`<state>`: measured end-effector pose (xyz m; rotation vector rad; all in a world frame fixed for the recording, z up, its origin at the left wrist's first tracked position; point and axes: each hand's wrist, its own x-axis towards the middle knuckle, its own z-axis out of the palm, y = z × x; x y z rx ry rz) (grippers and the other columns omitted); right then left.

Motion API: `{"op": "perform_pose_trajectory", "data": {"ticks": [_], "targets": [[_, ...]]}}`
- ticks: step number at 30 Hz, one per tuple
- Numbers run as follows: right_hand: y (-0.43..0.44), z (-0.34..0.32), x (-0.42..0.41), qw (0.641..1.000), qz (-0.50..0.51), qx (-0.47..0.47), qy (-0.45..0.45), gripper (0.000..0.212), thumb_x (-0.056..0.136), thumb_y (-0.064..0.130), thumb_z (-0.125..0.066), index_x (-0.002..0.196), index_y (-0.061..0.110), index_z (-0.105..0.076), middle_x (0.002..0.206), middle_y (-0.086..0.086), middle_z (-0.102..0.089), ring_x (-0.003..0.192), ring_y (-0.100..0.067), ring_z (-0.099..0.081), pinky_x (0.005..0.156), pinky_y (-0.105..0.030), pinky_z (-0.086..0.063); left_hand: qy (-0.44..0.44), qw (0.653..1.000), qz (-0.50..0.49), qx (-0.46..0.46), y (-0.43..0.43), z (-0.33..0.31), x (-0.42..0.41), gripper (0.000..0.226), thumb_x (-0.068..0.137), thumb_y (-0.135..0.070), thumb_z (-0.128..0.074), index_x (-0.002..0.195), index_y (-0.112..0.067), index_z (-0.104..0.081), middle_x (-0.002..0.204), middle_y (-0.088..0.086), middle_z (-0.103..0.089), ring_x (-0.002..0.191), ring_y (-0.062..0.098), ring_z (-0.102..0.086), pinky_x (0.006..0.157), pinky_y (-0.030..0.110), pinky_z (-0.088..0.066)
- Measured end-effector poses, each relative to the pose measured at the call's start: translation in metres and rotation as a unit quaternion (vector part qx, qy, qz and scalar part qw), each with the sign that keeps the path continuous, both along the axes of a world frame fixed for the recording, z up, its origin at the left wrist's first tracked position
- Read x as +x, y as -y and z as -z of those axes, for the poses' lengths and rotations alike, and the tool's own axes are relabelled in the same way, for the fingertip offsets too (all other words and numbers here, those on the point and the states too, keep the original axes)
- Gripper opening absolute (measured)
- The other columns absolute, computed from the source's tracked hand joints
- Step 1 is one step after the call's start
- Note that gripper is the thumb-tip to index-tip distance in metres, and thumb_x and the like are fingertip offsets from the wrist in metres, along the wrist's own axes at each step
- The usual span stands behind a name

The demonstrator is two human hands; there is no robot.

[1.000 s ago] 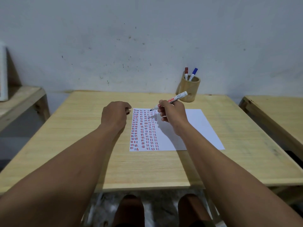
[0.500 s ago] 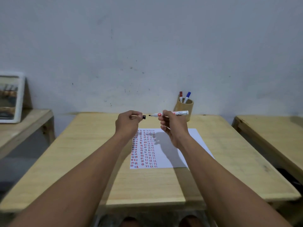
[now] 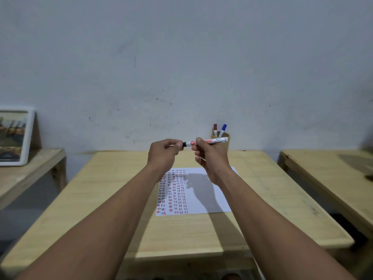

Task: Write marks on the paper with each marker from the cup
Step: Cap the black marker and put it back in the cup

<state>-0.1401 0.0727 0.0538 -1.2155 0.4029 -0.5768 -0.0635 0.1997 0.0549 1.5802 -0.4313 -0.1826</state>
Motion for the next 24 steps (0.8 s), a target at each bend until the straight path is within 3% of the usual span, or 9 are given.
{"op": "perform_pose_trajectory", "data": {"ticks": [3, 6, 8, 10, 11, 14, 16, 20, 24], "targets": [[0.001, -0.002, -0.005, 1.0, 0.005, 0.008, -0.005, 0.015, 0.097, 0.02, -0.069, 0.084, 0.012, -0.07, 0.074, -0.002, -0.065, 0.062, -0.008, -0.059, 0.057, -0.021, -0.054, 0.003, 1.0, -0.002, -0.011, 0.003, -0.005, -0.004, 0.01, 0.094, -0.02, -0.067, 0.094, -0.02, -0.077, 0.095, 0.003, -0.077, 0.084, 0.014, -0.062, 0.079, 0.033, -0.052], [-0.003, -0.007, -0.005, 0.993, 0.057, 0.101, 0.016, 0.007, 0.094, 0.01, -0.071, 0.092, 0.003, -0.069, 0.08, -0.007, -0.069, 0.066, -0.012, -0.065, 0.061, -0.022, -0.06, 0.033, 0.999, -0.007, 0.001, 0.007, -0.009, -0.01, 0.01, 0.092, -0.025, -0.069, 0.092, -0.022, -0.078, 0.091, 0.001, -0.078, 0.08, 0.014, -0.061, 0.08, 0.036, -0.052], [-0.005, -0.013, -0.006, 0.987, 0.106, 0.115, 0.021, 0.042, 0.092, 0.005, -0.072, 0.13, -0.005, -0.057, 0.082, -0.011, -0.07, 0.061, -0.013, -0.067, 0.059, -0.022, -0.061, 0.063, 0.998, -0.022, 0.015, 0.012, -0.012, -0.016, 0.01, 0.09, -0.028, -0.07, 0.09, -0.025, -0.079, 0.088, -0.001, -0.078, 0.079, 0.015, -0.061, 0.077, 0.033, -0.05], [-0.001, -0.014, -0.008, 0.989, 0.12, 0.081, 0.033, 0.087, 0.092, 0.002, -0.068, 0.156, 0.022, -0.013, 0.081, -0.011, -0.07, 0.057, -0.014, -0.064, 0.058, -0.024, -0.059, 0.093, 0.994, -0.041, 0.036, 0.015, -0.017, -0.022, 0.011, 0.09, -0.029, -0.07, 0.092, -0.025, -0.08, 0.089, -0.003, -0.077, 0.079, 0.014, -0.062, 0.072, 0.027, -0.046], [-0.001, -0.016, -0.012, 0.992, 0.113, 0.049, 0.029, 0.086, 0.093, 0.001, -0.064, 0.154, 0.031, -0.01, 0.081, -0.012, -0.067, 0.055, -0.016, -0.061, 0.057, -0.026, -0.057, 0.106, 0.992, -0.051, 0.044, 0.017, -0.02, -0.025, 0.011, 0.09, -0.028, -0.07, 0.094, -0.025, -0.08, 0.089, -0.004, -0.077, 0.08, 0.012, -0.063, 0.07, 0.024, -0.045], [0.005, -0.024, -0.019, 0.989, 0.104, -0.097, -0.046, 0.019, 0.098, 0.007, -0.056, 0.117, 0.007, -0.059, 0.086, -0.017, -0.065, 0.054, -0.019, -0.059, 0.055, -0.031, -0.056, 0.131, 0.988, -0.063, 0.054, 0.025, -0.029, -0.027, 0.012, 0.089, -0.026, -0.071, 0.097, -0.023, -0.08, 0.089, -0.004, -0.077, 0.082, 0.01, -0.064, 0.07, 0.022, -0.042], [0.015, -0.025, -0.019, 0.969, 0.101, -0.195, -0.116, 0.015, 0.097, 0.013, -0.054, 0.104, 0.006, -0.065, 0.087, -0.014, -0.069, 0.058, -0.019, -0.065, 0.056, -0.032, -0.058, 0.142, 0.986, -0.061, 0.06, 0.033, -0.034, -0.024, 0.012, 0.089, -0.026, -0.072, 0.097, -0.022, -0.08, 0.089, -0.005, -0.076, 0.086, 0.01, -0.066, 0.069, 0.019, -0.042], [0.037, -0.024, -0.016, 0.917, 0.101, -0.339, -0.185, 0.014, 0.092, 0.015, -0.057, 0.105, 0.012, -0.063, 0.094, -0.013, -0.072, 0.07, -0.025, -0.069, 0.061, -0.036, -0.061, 0.164, 0.983, -0.052, 0.069, 0.056, -0.04, -0.015, 0.011, 0.09, -0.028, -0.07, 0.095, -0.025, -0.08, 0.087, -0.006, -0.075, 0.078, 0.008, -0.063, 0.063, 0.015, -0.04], [0.067, -0.022, -0.008, 0.904, 0.123, -0.363, -0.188, 0.019, 0.097, 0.028, -0.058, 0.107, 0.015, -0.069, 0.095, -0.006, -0.073, 0.07, -0.016, -0.07, 0.062, -0.033, -0.057, 0.163, 0.983, -0.052, 0.072, 0.082, -0.038, -0.004, 0.023, 0.098, -0.034, -0.055, 0.101, -0.025, -0.076, 0.093, -0.007, -0.075, 0.081, 0.012, -0.064, 0.067, 0.025, -0.042]]}}
